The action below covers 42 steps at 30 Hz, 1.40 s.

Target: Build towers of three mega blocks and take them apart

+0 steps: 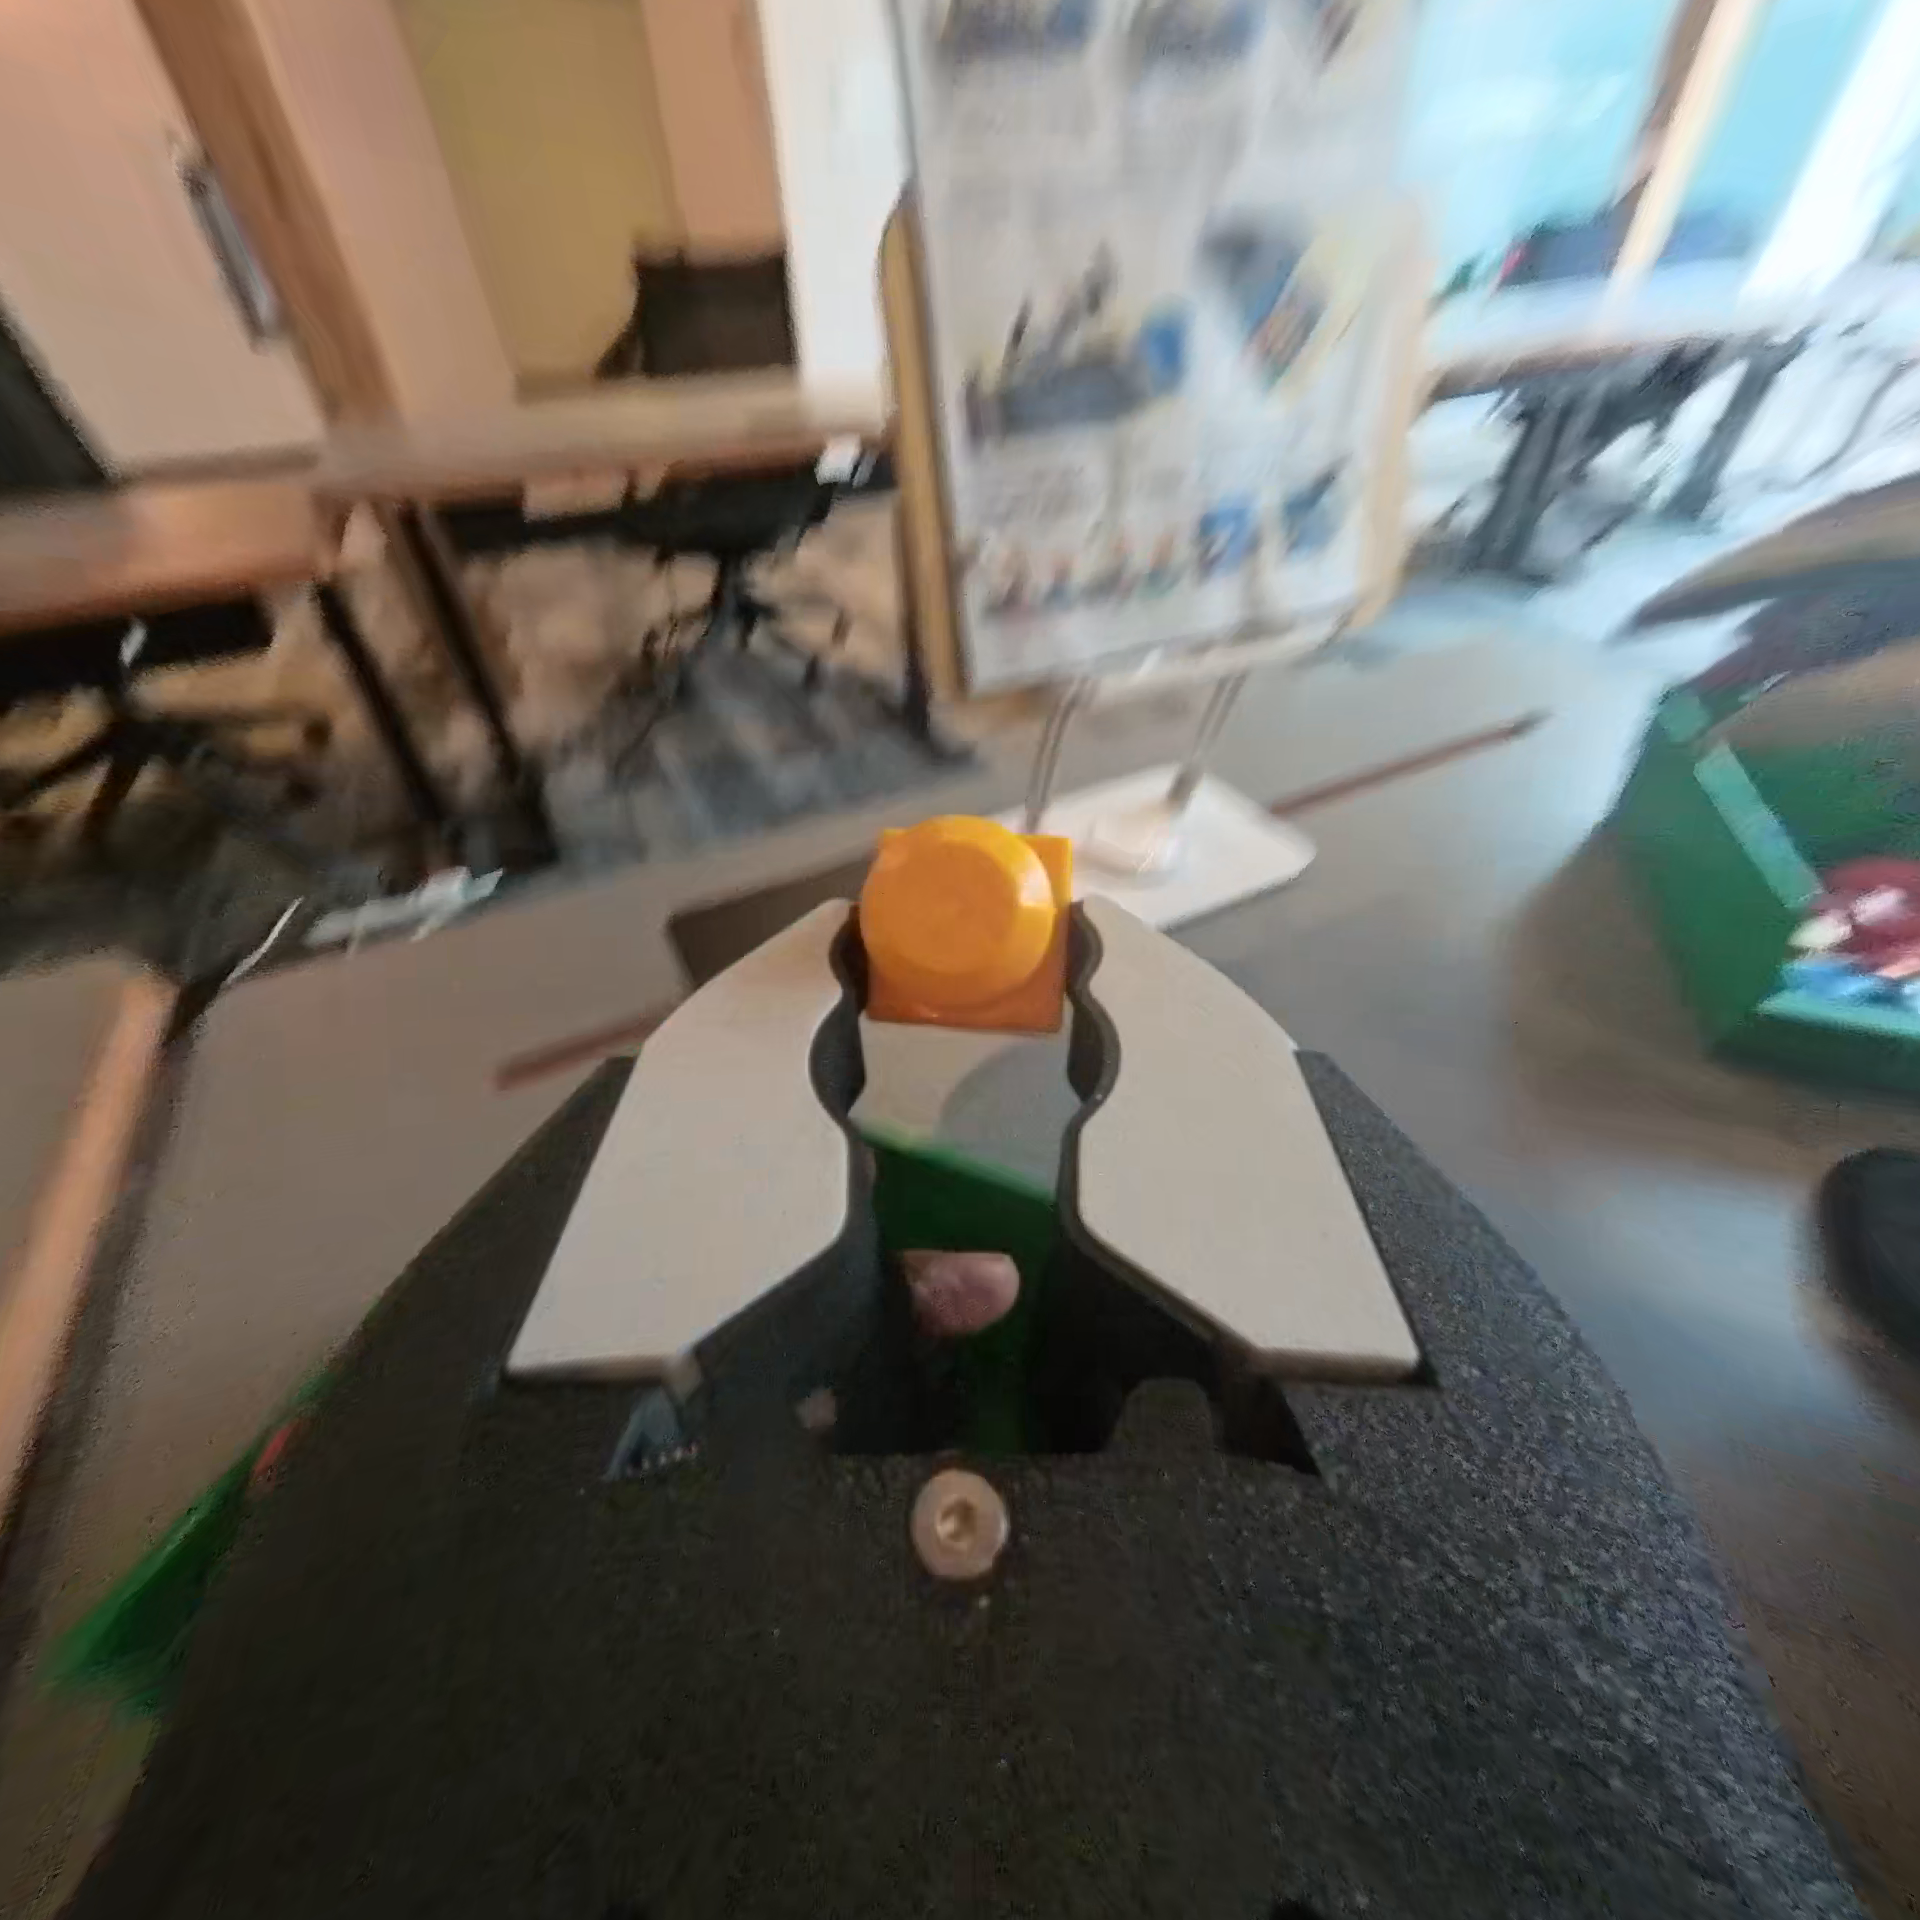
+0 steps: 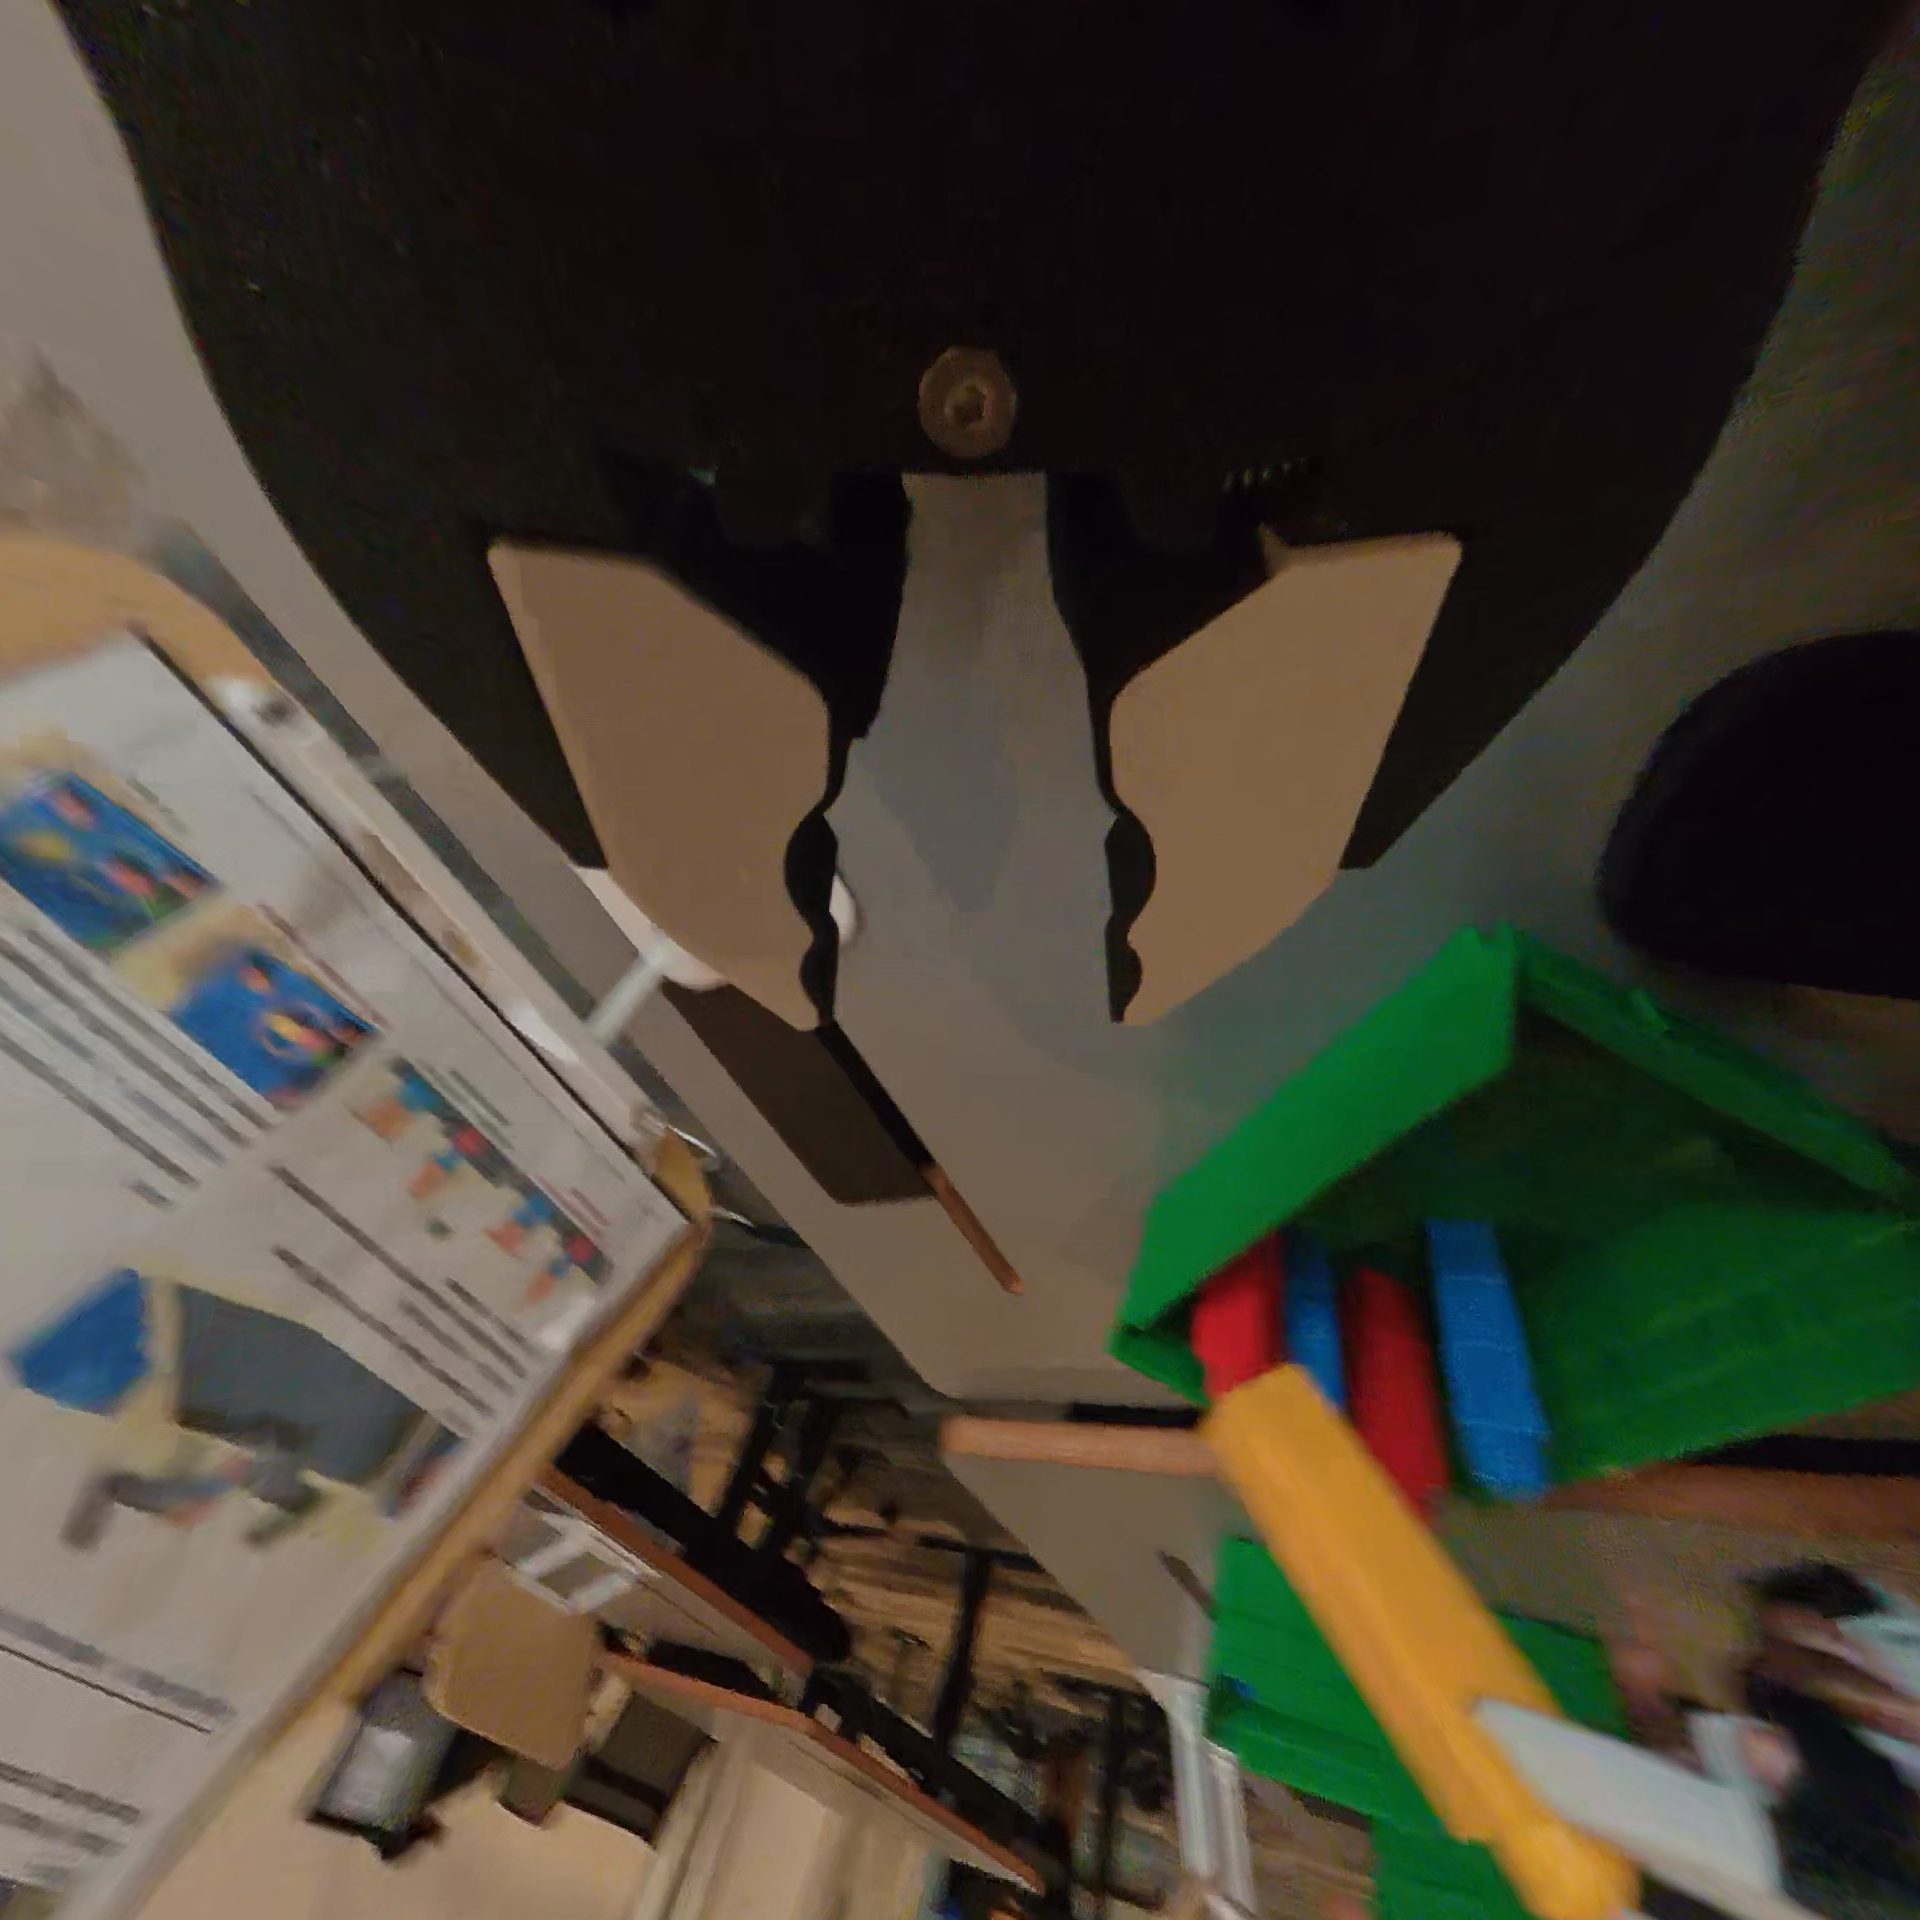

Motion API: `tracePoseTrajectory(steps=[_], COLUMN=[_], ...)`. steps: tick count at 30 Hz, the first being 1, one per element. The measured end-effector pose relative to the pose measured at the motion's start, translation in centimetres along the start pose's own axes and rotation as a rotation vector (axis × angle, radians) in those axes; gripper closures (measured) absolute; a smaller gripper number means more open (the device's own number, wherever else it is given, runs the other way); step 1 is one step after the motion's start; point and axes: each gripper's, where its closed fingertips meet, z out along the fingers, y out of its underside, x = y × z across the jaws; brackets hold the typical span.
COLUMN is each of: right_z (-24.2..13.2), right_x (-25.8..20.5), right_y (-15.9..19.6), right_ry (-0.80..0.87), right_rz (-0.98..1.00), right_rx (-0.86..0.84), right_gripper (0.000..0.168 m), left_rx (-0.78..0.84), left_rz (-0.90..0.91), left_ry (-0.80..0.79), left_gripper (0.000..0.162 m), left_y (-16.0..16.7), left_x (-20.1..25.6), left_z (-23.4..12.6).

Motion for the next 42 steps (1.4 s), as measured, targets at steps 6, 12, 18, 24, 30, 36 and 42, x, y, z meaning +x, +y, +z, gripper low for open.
tracePoseTrajectory(steps=[6, 12, 18, 24, 30, 36, 42], right_z=[2.8, 2.7, 0.4, -1.0, -0.8, 0.4, 1.0], right_x=[-6.2, -7.9, -7.3, -6.6, -6.7, -7.1, -8.5], right_y=[-3.4, -6.2, -8.1, -8.6, -6.8, -4.3, -3.3], right_ry=[-0.330, -0.439, -0.526, -0.474, -0.408, -0.307, -0.305], right_rz=[0.055, 0.138, 0.266, 0.204, 0.029, -0.192, -0.309], right_rx=[0.245, 0.467, 0.623, 0.690, 0.519, 0.297, 0.197], right_gripper=[0.097, 0.083, 0.093, 0.131, 0.132, 0.132, 0.132], left_rx=[0.386, 0.493, 0.471, 0.437, 0.257, 0.106, -0.065], left_rz=[-0.049, -0.091, -0.086, -0.093, 0.192, 0.502, 0.733], left_ry=[0.357, 0.651, 0.766, 0.854, 0.649, 0.489, 0.464], left_gripper=[0.126, 0.127, 0.127, 0.127, 0.090, 0.098, 0.110], left_y=[-6.9, -9.2, -8.9, -8.3, -4.4, -2.1, 0.5], left_x=[6.8, 12.5, 15.2, 16.4, 14.7, 15.4, 17.8], left_z=[-0.6, -0.4, 0.5, 0.7, 2.0, 2.2, 4.1])
